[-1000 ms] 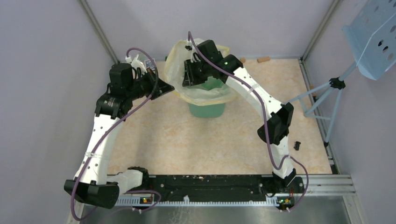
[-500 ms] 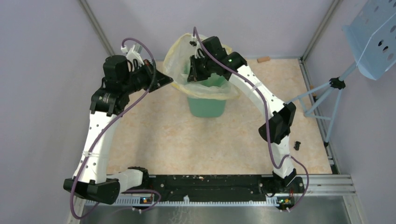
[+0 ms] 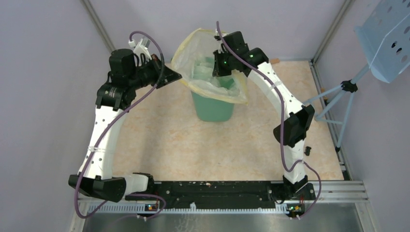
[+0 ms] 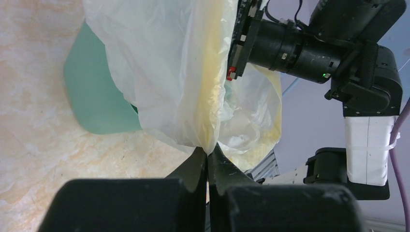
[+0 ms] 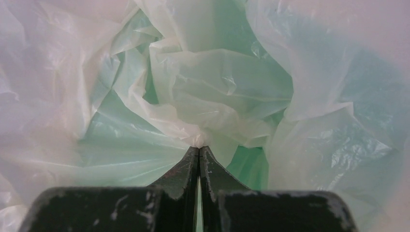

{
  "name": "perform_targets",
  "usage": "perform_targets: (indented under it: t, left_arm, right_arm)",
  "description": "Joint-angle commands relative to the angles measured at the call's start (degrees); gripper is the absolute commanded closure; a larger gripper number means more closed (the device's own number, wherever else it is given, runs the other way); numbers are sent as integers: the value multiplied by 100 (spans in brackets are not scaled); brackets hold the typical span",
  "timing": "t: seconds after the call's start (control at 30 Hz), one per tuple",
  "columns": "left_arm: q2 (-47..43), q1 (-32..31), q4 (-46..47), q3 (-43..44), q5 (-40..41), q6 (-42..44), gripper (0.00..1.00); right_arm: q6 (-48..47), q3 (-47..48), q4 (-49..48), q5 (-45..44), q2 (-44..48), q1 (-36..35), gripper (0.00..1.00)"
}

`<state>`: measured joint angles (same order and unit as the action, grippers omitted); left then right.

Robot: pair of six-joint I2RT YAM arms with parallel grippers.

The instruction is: Put the trash bags into the trash bin

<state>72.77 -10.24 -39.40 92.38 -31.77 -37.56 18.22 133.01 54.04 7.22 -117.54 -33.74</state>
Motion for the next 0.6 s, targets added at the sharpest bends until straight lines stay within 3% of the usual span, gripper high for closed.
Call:
perform_targets:
  t: [0.0,0.2,0.43,0.57]
  left_arm:
    - [75,-4,496,-102,-222,-1,100]
    - [184,9,524,-548,-223,148,100]
    - [367,22,409,-684,21,230,100]
    - [398,22,759,-945,-333,-153,100]
  right_arm:
    - [-520,-159,40,-597,206,-165,100]
    - [-1118,30,187,-1517,-359,-688,100]
    - [-1149,-21,149,-1611,-1021,-730,100]
    - [-1130,-24,155,-1668,-1329,-721,100]
